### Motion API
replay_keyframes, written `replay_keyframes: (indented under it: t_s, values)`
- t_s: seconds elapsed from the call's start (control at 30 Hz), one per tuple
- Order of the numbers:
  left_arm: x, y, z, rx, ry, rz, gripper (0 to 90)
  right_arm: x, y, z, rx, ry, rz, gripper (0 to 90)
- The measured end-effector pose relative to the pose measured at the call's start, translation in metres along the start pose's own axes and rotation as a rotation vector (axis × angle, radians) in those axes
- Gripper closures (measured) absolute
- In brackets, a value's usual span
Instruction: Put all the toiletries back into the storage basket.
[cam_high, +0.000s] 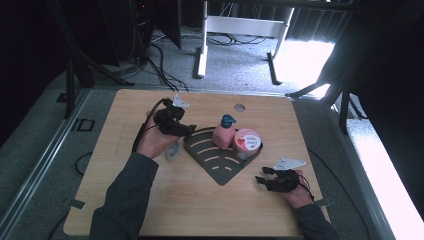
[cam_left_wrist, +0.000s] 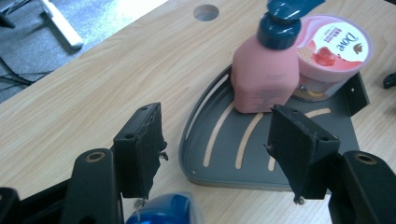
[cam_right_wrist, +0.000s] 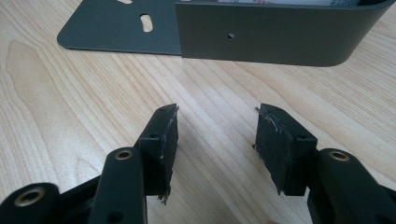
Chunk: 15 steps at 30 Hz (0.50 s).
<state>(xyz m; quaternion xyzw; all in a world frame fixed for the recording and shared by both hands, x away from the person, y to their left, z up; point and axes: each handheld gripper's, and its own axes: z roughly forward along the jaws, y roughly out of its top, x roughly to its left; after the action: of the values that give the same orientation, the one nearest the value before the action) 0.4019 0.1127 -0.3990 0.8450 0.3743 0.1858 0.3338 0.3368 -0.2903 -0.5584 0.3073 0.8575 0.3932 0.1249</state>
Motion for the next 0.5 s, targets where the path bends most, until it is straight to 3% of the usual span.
replay_keyframes:
  t_s: [0.27,0.5]
  values:
    - [0.011,-0.004,-0.002,0.035,0.006,-0.021,33.1,0.000,0.000,0.000,0.001,0.001,0.003,48.2]
    - [0.017,-0.009,-0.002,0.072,0.016,-0.016,30.4,0.000,0.000,0.000,0.000,0.001,0.002,47.8]
